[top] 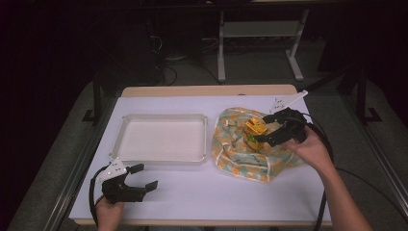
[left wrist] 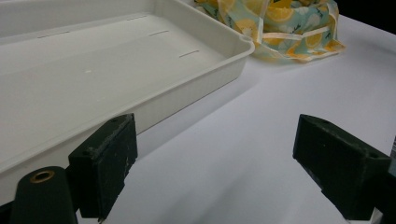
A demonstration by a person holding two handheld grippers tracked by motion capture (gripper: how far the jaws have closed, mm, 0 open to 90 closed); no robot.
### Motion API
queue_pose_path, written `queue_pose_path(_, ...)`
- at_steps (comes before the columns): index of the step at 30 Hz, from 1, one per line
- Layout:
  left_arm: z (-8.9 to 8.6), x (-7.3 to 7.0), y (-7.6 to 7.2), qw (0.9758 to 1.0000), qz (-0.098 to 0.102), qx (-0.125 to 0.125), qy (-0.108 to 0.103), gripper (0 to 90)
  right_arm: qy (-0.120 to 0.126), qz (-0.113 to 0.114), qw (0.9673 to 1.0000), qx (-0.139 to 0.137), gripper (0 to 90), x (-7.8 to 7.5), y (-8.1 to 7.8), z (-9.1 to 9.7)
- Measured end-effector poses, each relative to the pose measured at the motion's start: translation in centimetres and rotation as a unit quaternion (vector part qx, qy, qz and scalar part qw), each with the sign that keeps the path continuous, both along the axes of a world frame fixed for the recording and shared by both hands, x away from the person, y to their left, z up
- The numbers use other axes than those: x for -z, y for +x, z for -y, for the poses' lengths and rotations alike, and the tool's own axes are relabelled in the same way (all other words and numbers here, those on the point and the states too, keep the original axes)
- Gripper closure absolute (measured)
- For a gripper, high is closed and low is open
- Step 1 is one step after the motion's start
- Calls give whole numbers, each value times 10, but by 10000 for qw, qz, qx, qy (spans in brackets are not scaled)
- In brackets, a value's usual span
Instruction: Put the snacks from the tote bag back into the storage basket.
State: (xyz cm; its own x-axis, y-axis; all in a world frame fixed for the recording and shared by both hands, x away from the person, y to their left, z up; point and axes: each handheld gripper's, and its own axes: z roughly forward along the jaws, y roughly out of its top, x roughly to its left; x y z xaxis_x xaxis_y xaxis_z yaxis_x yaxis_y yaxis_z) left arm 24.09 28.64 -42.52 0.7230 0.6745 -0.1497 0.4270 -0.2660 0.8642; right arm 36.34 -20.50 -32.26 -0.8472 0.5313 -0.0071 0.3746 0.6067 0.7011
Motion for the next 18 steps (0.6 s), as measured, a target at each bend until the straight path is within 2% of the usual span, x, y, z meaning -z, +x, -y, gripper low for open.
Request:
queue_pose_path(8,-1,0,0,10000,-21,-2,-13,134,-189,-31,9997,125,206,5,16,-5)
queue_pose_path(14,0,0,0,10000,-3,24,10,134,-340,-146,9991,211,206,13,24,-8)
queue_pose_path(18,0,0,0,10000,-10,26,12,134,-313,-198,9989,274,207,15,28,-8)
